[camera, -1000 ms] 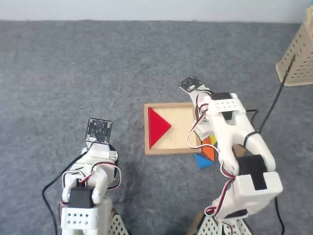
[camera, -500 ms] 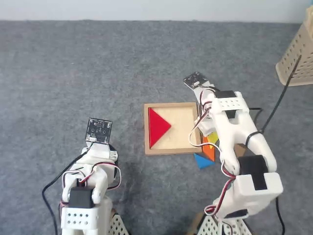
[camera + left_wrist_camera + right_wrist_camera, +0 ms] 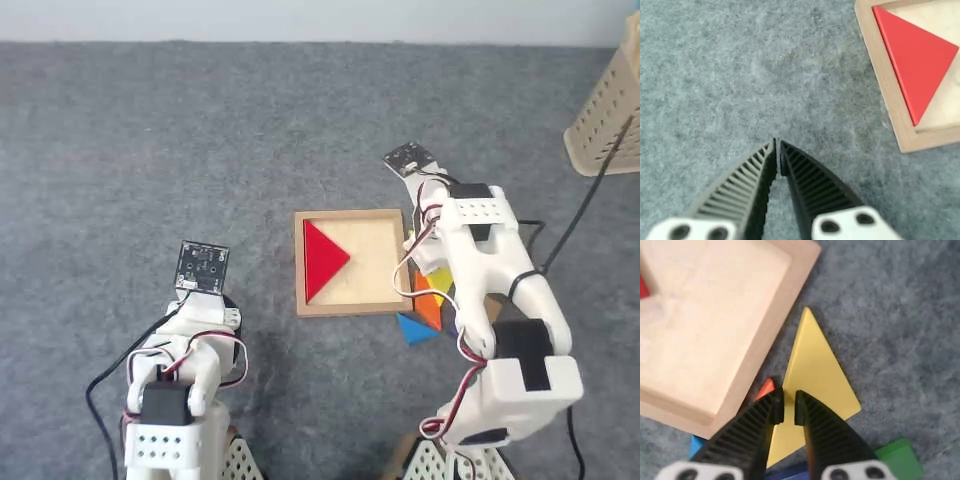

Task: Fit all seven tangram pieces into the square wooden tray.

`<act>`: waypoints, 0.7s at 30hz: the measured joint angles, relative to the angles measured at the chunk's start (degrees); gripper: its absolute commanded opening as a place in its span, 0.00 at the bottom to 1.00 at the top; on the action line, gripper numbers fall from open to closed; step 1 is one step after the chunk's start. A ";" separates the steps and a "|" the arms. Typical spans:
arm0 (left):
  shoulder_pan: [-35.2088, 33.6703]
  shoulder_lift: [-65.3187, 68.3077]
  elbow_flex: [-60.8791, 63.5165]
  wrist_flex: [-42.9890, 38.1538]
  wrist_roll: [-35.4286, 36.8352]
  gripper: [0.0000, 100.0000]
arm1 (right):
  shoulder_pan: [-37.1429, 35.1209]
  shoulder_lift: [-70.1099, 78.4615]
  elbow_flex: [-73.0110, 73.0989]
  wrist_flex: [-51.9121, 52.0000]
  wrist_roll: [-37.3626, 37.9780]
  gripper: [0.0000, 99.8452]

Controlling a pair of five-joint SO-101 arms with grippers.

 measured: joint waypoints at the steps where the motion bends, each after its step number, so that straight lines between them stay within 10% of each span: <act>1: 0.00 0.00 0.00 0.00 0.00 0.01 | -0.09 -1.49 1.14 0.00 -0.44 0.01; 12: 0.00 0.00 0.00 0.00 0.00 0.01 | -2.02 -13.27 14.42 -7.56 -0.79 0.34; 21: 0.00 0.00 0.00 0.00 0.00 0.01 | 1.85 -7.03 11.08 -8.09 2.02 0.34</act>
